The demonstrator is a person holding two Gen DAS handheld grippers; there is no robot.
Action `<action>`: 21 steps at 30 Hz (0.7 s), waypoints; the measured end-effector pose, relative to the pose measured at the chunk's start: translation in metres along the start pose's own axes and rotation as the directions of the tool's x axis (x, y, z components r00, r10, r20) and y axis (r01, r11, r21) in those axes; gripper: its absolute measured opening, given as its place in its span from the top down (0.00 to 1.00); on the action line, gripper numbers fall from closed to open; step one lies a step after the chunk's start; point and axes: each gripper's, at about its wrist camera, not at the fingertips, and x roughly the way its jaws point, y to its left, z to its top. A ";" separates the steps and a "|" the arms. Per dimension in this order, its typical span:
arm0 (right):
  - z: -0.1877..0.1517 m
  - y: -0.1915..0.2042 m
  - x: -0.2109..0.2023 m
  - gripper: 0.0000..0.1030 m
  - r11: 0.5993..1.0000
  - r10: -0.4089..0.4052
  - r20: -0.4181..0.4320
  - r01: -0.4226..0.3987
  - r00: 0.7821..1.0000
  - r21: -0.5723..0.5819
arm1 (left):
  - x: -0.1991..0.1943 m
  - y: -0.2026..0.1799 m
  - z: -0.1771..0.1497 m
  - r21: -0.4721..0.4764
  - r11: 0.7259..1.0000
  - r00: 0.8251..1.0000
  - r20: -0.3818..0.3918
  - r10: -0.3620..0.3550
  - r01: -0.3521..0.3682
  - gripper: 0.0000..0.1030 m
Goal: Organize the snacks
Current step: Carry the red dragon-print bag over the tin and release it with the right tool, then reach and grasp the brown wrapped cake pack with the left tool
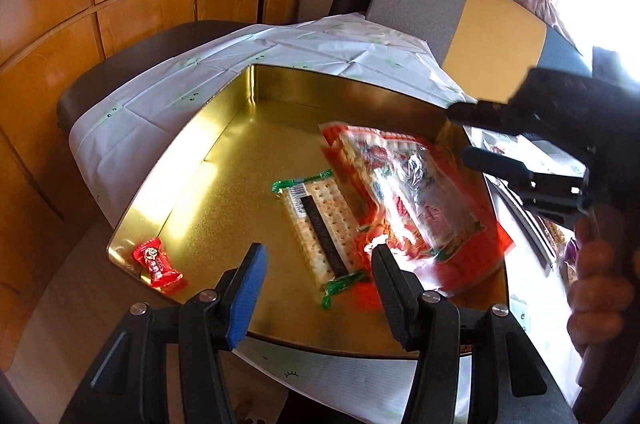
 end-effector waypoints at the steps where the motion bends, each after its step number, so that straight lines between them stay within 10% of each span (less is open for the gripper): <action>1: -0.002 -0.001 -0.001 0.58 1.000 -0.007 -0.001 0.007 1.000 -0.013 | 0.001 0.000 0.000 0.002 1.000 1.000 0.000 0.001 -0.001 0.46; 21: -0.034 -0.025 -0.082 0.56 0.885 -0.304 0.075 0.311 0.950 -0.348 | -0.007 -0.031 -0.006 0.114 0.993 1.000 0.012 -0.022 0.020 0.46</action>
